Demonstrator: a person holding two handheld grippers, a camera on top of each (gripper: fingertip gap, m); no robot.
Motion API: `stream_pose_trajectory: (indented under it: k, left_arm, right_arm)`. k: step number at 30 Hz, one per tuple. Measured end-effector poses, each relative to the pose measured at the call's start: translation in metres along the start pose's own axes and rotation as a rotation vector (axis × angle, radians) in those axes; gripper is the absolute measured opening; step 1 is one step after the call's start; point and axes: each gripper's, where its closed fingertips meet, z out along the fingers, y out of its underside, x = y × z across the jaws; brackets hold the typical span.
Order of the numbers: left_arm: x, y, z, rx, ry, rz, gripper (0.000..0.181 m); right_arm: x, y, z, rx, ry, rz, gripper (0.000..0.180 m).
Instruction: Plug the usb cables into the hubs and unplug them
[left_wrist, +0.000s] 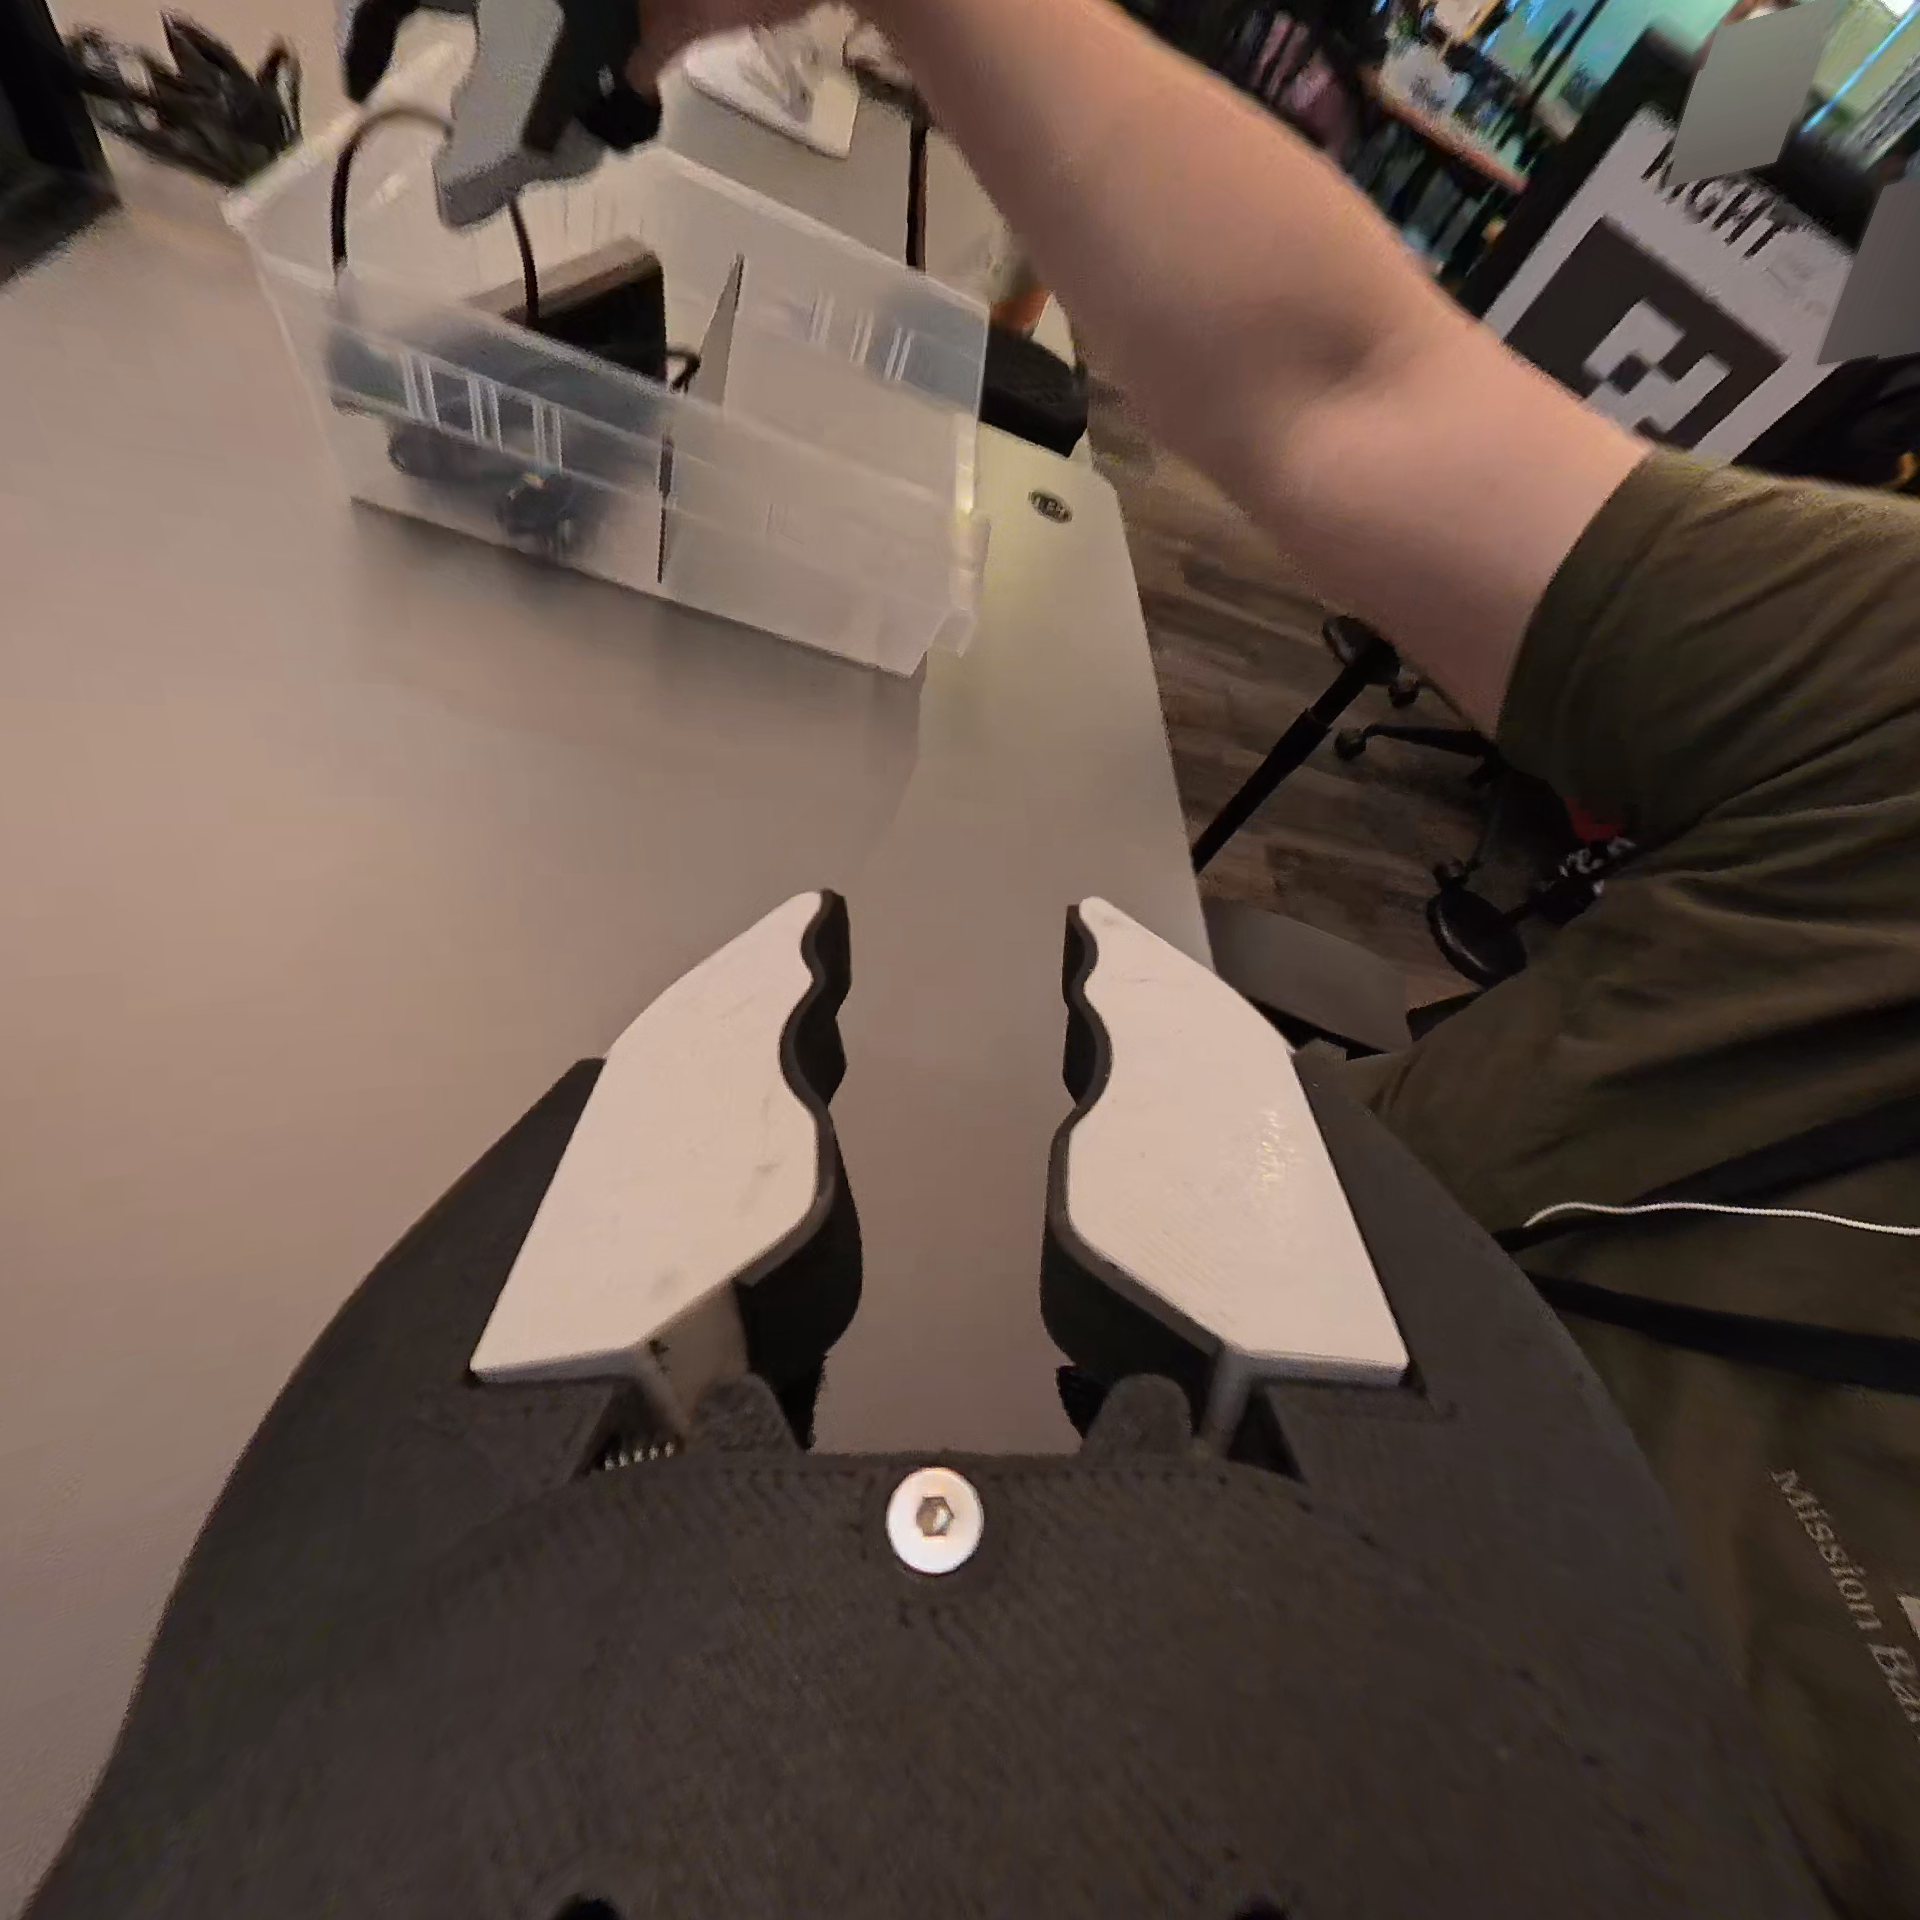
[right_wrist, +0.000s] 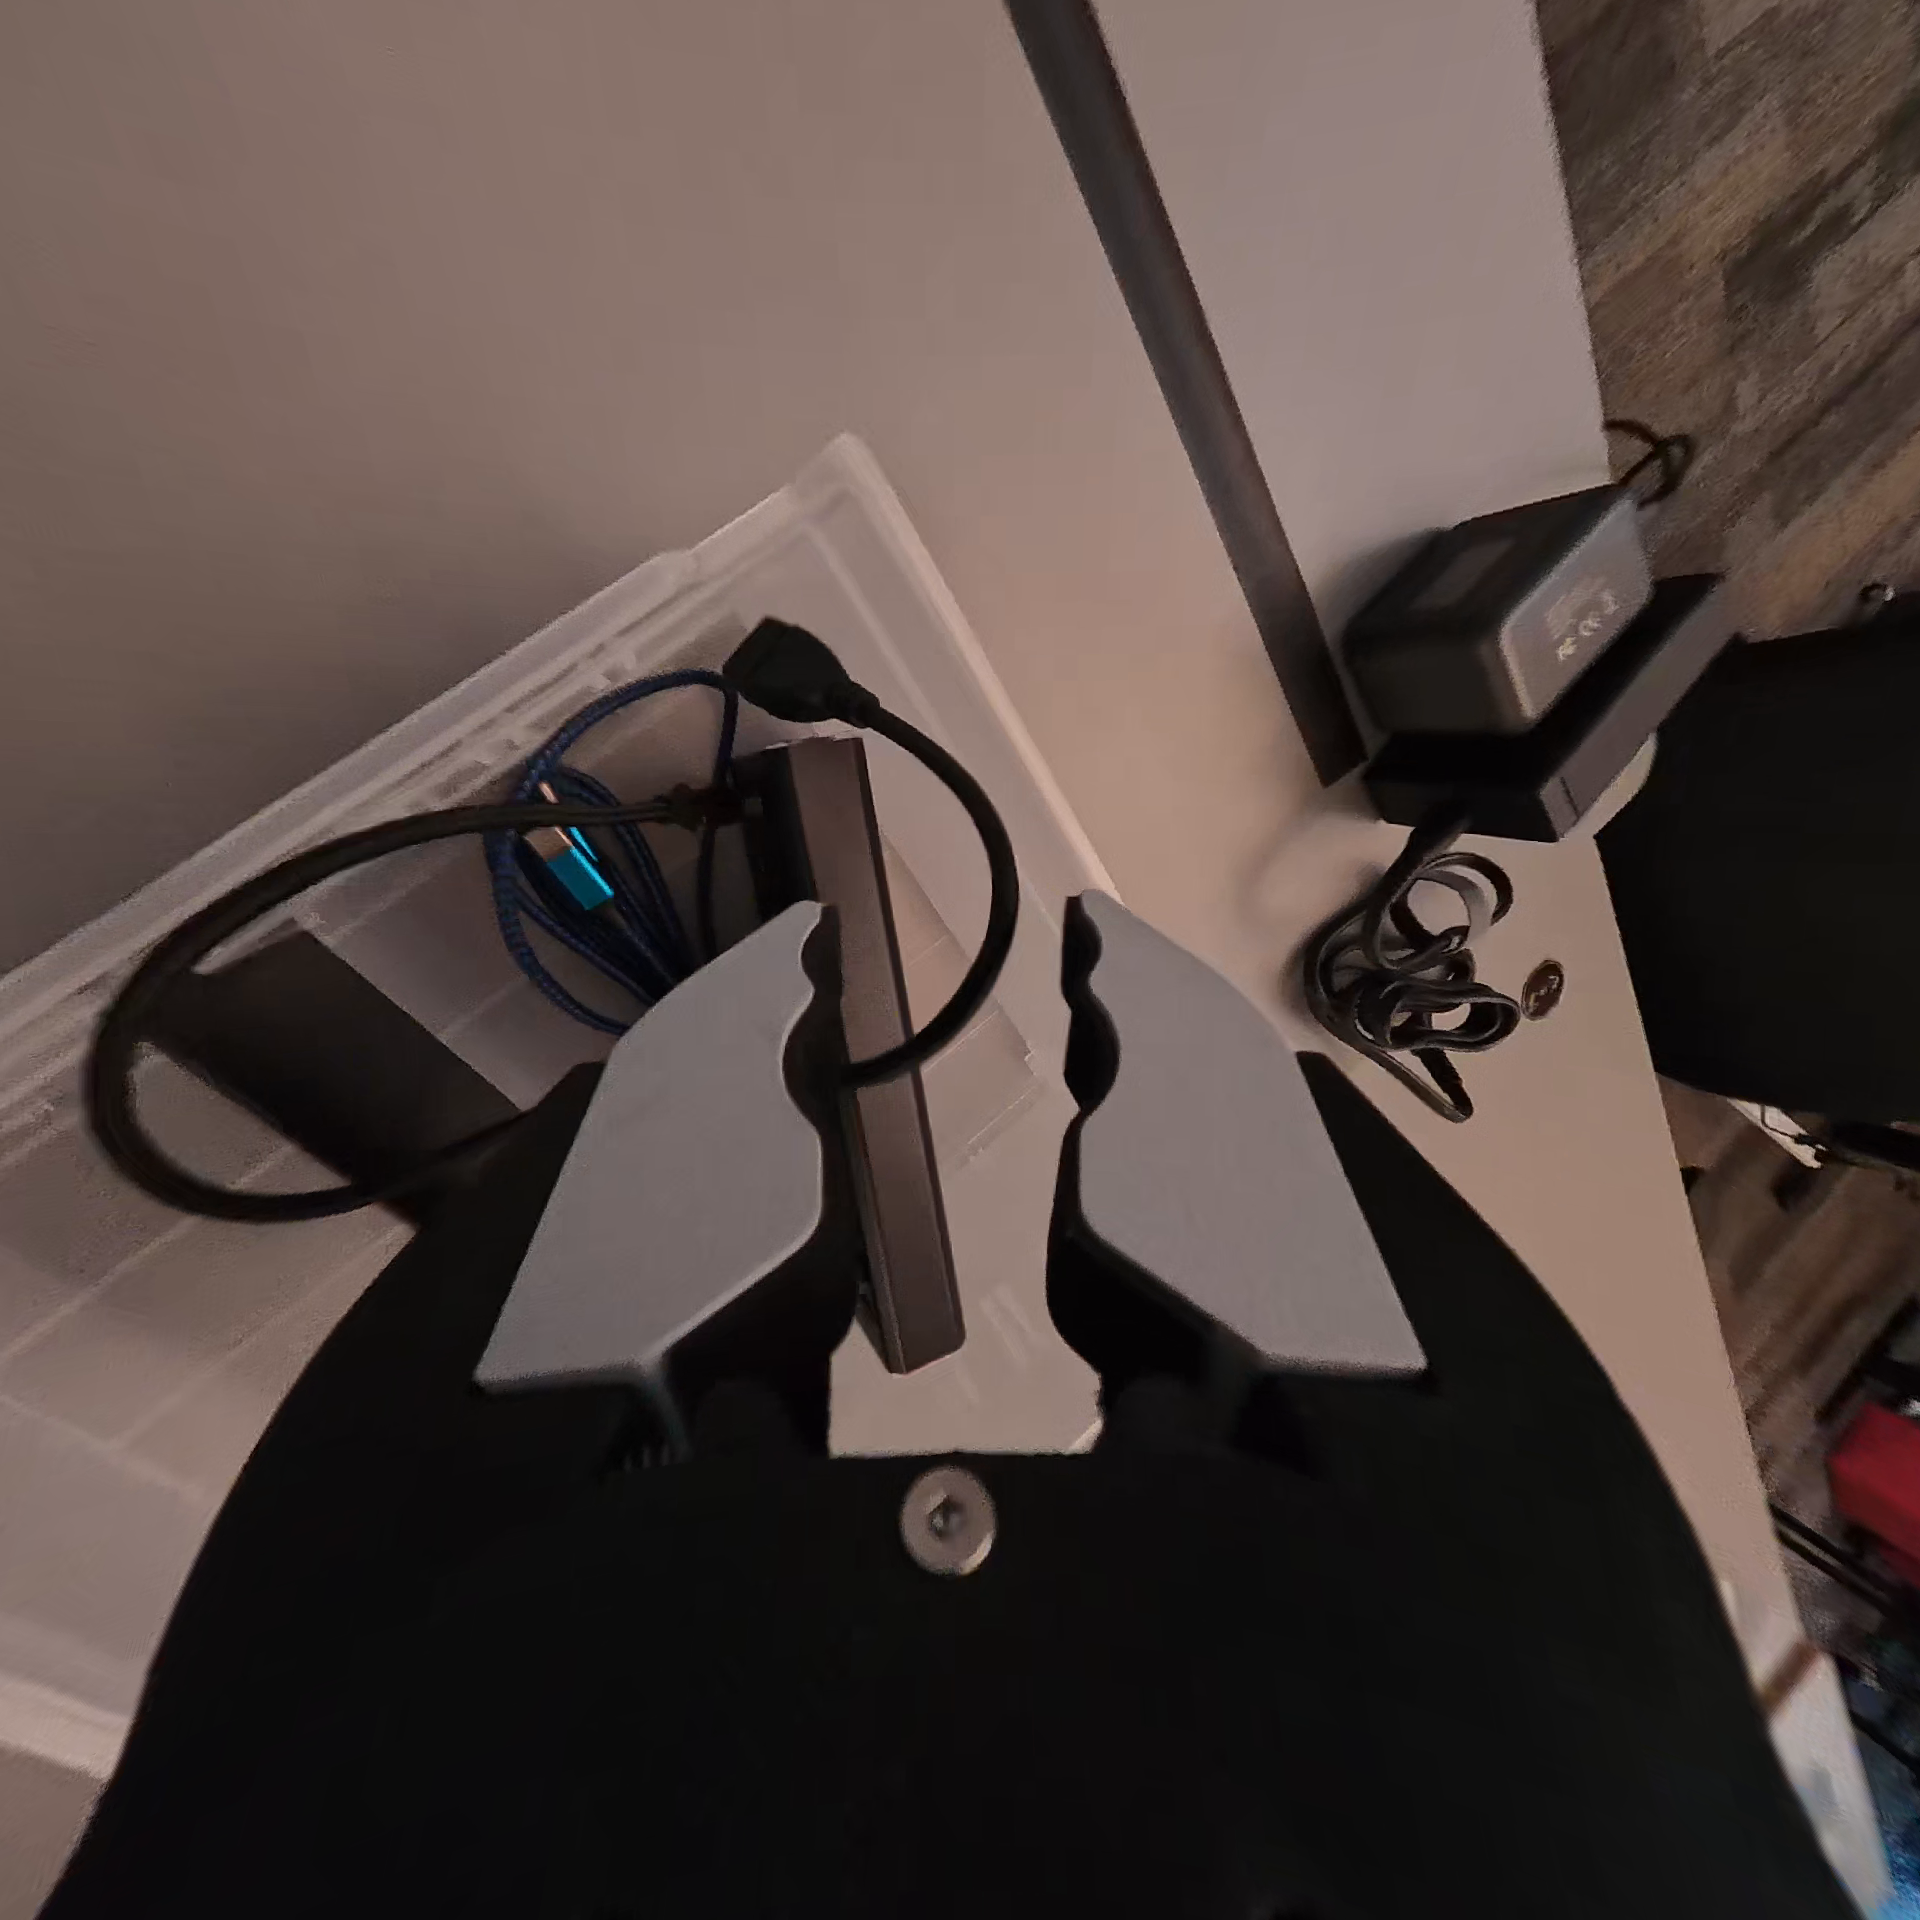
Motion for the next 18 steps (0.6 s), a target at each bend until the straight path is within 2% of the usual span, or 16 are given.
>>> stream_pose_trajectory:
  k: [2,5,7,9,11,13,16,18]
  left_arm:
    - [0.005,-0.015,-0.02,0.073,-0.03,0.038,0.038]
    - [0.009,-0.038,-0.072,0.196,-0.156,0.114,0.038]
    - [0.009,-0.048,-0.125,0.287,-0.341,0.172,0.039]
    - [0.007,-0.046,-0.191,0.364,-0.609,0.216,0.041]
    - [0.006,-0.024,-0.258,0.394,-0.881,0.202,0.044]
    - [0.002,0.015,-0.309,0.343,-1.089,0.109,0.05]
    - [-0.008,0.076,-0.36,0.239,-1.288,-0.091,0.044]
    - [-0.018,0.11,-0.378,0.207,-1.34,-0.279,0.04]
  right_arm:
    - [0.002,-0.01,-0.023,0.116,0.038,0.053,0.05]
    - [0.005,-0.051,-0.089,0.465,0.153,0.131,0.049]
    - [-0.004,-0.083,-0.148,0.766,0.203,0.214,0.058]
    - [-0.023,-0.109,-0.202,1.047,0.209,0.302,0.063]
    - [-0.051,-0.132,-0.235,1.218,0.188,0.337,0.063]
    - [-0.083,-0.158,-0.247,1.284,0.172,0.305,0.062]
    - [-0.129,-0.201,-0.249,1.316,0.143,0.224,0.06]
    - [-0.154,-0.229,-0.247,1.307,0.101,0.165,0.06]
